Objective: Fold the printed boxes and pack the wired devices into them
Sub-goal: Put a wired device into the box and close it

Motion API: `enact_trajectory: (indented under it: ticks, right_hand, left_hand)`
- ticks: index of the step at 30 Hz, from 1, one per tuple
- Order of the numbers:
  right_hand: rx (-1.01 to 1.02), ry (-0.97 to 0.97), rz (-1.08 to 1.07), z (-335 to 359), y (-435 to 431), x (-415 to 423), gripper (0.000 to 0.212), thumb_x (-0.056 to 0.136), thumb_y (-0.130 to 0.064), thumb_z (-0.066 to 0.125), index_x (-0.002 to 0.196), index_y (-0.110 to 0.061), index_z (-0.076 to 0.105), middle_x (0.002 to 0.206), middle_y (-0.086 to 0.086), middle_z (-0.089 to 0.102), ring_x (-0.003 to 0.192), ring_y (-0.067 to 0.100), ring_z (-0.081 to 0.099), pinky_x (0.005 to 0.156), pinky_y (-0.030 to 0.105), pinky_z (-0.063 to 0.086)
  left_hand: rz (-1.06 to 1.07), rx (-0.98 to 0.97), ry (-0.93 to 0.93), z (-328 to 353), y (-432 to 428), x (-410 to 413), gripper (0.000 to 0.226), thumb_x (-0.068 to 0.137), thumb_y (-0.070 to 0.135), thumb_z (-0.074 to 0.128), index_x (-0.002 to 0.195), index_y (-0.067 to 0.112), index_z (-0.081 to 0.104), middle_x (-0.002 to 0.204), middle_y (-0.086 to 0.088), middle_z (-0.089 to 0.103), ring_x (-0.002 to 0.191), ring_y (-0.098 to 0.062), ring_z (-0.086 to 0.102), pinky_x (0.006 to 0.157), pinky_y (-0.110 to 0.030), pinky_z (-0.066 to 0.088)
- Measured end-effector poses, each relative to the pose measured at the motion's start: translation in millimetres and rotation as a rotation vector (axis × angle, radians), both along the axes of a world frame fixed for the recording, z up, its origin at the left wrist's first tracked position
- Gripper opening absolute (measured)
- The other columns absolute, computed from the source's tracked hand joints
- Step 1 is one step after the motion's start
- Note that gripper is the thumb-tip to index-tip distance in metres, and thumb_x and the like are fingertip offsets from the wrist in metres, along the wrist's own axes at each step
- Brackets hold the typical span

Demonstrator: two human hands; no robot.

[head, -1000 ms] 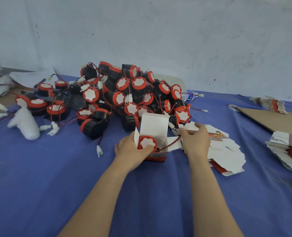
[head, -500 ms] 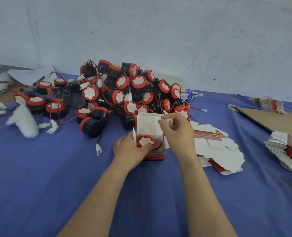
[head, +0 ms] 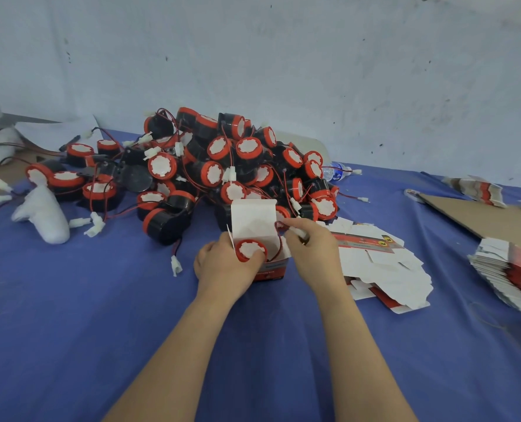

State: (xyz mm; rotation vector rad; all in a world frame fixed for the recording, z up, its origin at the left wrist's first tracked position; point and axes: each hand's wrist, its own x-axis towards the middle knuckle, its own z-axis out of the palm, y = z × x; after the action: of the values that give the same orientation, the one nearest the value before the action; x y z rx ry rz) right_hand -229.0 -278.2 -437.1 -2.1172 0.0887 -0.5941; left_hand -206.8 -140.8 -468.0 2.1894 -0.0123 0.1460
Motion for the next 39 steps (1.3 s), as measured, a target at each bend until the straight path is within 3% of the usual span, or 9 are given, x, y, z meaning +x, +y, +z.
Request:
enact_trajectory:
  ticks: [5,11,16,20,25,30,34,37,39]
  right_hand:
    - [-0.235,0.069,0.056,0,5,-2,0.028,0.098,-0.013,0.048,0.117,-0.018,0.068,0.120,-0.001,0.063,0.104,0.008,0.055,0.077,0.006,0.038]
    - [-0.469,0.256,-0.013,7,6,0,0.031,0.090,-0.005,0.046,0.103,-0.010,0.073,0.107,0.007,0.066,0.077,0.017,0.058,0.062,0.023,0.044]
    - [-0.747,0.359,-0.073,13,16,6,0.023,0.093,-0.011,0.046,0.105,-0.007,0.065,0.105,0.012,0.046,0.103,0.028,0.053,0.081,0.030,0.045]
    - [-0.887,0.431,-0.086,17,26,10,0.016,0.093,-0.008,0.046,0.098,-0.009,0.061,0.115,0.011,0.049,0.092,0.021,0.043,0.075,0.025,0.036]
    - [-0.402,0.233,-0.017,10,22,7,0.033,0.097,-0.009,0.045,0.130,-0.013,0.045,0.093,0.009,0.064,0.079,0.019,0.059,0.066,0.030,0.050]
    - [0.011,0.025,-0.135,-1,14,6,0.016,0.091,-0.020,0.063,0.096,-0.016,0.048,0.089,-0.002,0.058,0.075,0.010,0.056,0.056,0.015,0.040]
    - [-0.073,-0.014,-0.157,-7,12,6,0.012,0.091,-0.022,0.063,0.084,-0.013,0.058,0.077,-0.003,0.059,0.071,0.011,0.054,0.058,0.016,0.042]
    - [-0.304,0.066,-0.188,-9,8,8,0.012,0.092,-0.024,0.059,0.085,-0.015,0.064,0.082,-0.007,0.057,0.091,0.018,0.052,0.076,0.031,0.044]
    - [-0.399,0.121,-0.227,-9,3,10,0.013,0.093,-0.028,0.058,0.091,-0.019,0.068,0.098,-0.008,0.047,0.106,0.019,0.041,0.084,0.029,0.033]
  left_hand:
    - [-0.013,-0.026,-0.001,-1,0,0,0.046,0.084,0.046,0.062,0.120,0.020,0.053,0.117,-0.004,0.060,0.120,-0.027,0.049,0.100,-0.046,0.043]
    - [-0.013,-0.017,-0.005,0,0,0,0.046,0.083,0.048,0.062,0.120,0.021,0.053,0.117,-0.004,0.060,0.120,-0.027,0.048,0.099,-0.046,0.043]
    - [-0.051,-0.013,-0.041,1,-1,0,0.044,0.083,0.047,0.061,0.119,0.022,0.054,0.114,-0.002,0.062,0.117,-0.025,0.050,0.098,-0.046,0.044]
    - [-0.081,-0.042,-0.070,1,-2,0,0.044,0.082,0.041,0.066,0.120,0.021,0.055,0.114,-0.002,0.063,0.115,-0.024,0.052,0.097,-0.045,0.045]
    - [-0.092,-0.028,-0.070,0,-3,-1,0.043,0.083,0.042,0.064,0.119,0.021,0.055,0.114,-0.003,0.063,0.115,-0.025,0.052,0.096,-0.045,0.046]
    - [-0.095,-0.014,-0.078,-1,-3,-2,0.041,0.085,0.042,0.062,0.118,0.020,0.054,0.113,-0.003,0.062,0.115,-0.025,0.051,0.094,-0.045,0.046]
    - [-0.094,-0.010,-0.068,0,-3,-2,0.043,0.085,0.043,0.061,0.120,0.020,0.053,0.116,-0.003,0.062,0.117,-0.025,0.051,0.096,-0.045,0.046]
    - [-0.092,-0.014,-0.068,0,-2,-1,0.042,0.085,0.043,0.061,0.119,0.019,0.054,0.114,-0.003,0.062,0.117,-0.026,0.051,0.095,-0.044,0.046]
    - [-0.096,-0.043,-0.067,-1,-2,-1,0.041,0.085,0.042,0.062,0.119,0.019,0.055,0.114,-0.003,0.062,0.117,-0.025,0.051,0.096,-0.045,0.046]
